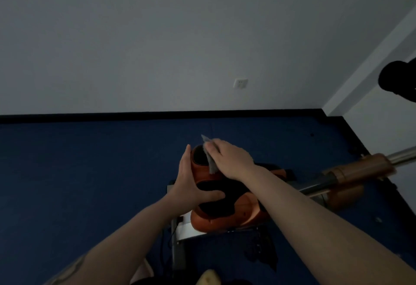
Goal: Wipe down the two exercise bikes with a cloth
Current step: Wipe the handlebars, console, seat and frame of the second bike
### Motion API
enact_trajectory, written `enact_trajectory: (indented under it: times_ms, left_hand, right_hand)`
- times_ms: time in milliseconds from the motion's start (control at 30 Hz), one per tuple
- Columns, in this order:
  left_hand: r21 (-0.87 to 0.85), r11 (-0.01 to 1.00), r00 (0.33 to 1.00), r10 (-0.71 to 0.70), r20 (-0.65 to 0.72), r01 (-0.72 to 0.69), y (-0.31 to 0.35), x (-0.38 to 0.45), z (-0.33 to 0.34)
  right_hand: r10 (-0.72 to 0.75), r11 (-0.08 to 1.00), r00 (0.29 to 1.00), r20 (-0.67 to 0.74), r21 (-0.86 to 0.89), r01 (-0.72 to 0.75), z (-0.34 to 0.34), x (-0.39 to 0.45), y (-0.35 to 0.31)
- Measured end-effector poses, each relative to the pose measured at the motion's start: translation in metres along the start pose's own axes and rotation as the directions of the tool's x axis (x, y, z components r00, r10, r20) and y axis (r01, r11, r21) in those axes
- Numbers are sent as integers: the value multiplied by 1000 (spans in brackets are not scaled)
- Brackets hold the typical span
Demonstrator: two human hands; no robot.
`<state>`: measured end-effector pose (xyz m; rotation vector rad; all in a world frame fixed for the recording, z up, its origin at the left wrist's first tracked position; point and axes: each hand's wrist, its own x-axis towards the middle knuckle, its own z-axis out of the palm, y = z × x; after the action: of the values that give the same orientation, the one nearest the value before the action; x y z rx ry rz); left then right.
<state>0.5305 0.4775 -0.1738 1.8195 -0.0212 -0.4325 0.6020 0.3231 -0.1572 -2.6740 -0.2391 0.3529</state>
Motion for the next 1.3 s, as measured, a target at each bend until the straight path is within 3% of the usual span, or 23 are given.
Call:
enact_trajectory:
  times_ms: [100, 233, 333, 400, 467, 533, 567, 633, 700, 800, 867, 933, 1000, 1100, 1167, 1233, 1300]
  left_hand:
    - [-41, 999, 1000, -22, 0, 22, -2, -4, 0]
    - [-111, 991, 994, -84, -62, 77, -16, -16, 12]
    - [-243, 968, 995, -74, -65, 57, -20, -18, 17]
    - [-269, 962, 996, -54, -65, 35, -20, -17, 17]
    - [-244, 969, 996, -45, -71, 26, -18, -18, 17]
    - [-243, 970, 996, -36, -78, 16, -20, -18, 17]
    - [-251, 968, 996, -42, -74, 22, -21, -18, 17]
    - [-257, 965, 996, -66, -63, 48, -21, -18, 17]
    - [-248, 966, 994, -93, -57, 77, -23, -19, 17]
    - [-218, 970, 989, -129, -77, 110, -26, -20, 17]
    - [-211, 971, 987, -137, -87, 116, -27, -18, 17]
    - [-233, 966, 988, -132, -79, 111, -26, -18, 17]
    - [-240, 965, 989, -127, -76, 105, -27, -18, 16]
    - [-237, 965, 990, -129, -64, 111, -27, -17, 16]
    - [-230, 967, 990, -129, -56, 113, -27, -15, 15]
    - [-224, 967, 991, -131, -40, 119, -25, -15, 12]
    - [-227, 967, 992, -127, -25, 118, -25, -15, 11]
  right_hand:
    - [-93, 990, 996, 8, 112, 91, 0, 5, -3]
    - [-353, 925, 929, 114, 192, 328, -8, -8, 18]
    - [-228, 943, 966, 119, 272, 190, -9, 8, 13]
    - [-145, 977, 983, 114, 176, 123, -7, 17, -8]
    - [-344, 936, 934, 94, -47, 349, 0, 16, -22]
    - [-547, 813, 823, 153, -134, 566, 3, 12, -21]
    - [-541, 826, 822, 178, -73, 559, -1, 13, -19]
    - [-352, 933, 917, 187, 145, 328, -11, 24, -14]
    - [-198, 970, 960, 198, 180, 163, -12, 30, -15]
    - [-355, 931, 919, 174, -20, 363, -2, 22, -15]
    - [-426, 900, 878, 217, -3, 437, -4, 21, -13]
    - [-275, 959, 933, 234, 141, 247, -12, 31, -10]
    - [-155, 979, 965, 213, 162, 122, -11, 32, -14]
    - [-332, 932, 932, 146, -103, 348, 2, 18, -16]
    - [-438, 882, 880, 184, -102, 460, 2, 16, -13]
    - [-297, 955, 936, 188, 73, 288, -7, 24, -12]
    - [-158, 983, 973, 166, 118, 140, -5, 28, -18]
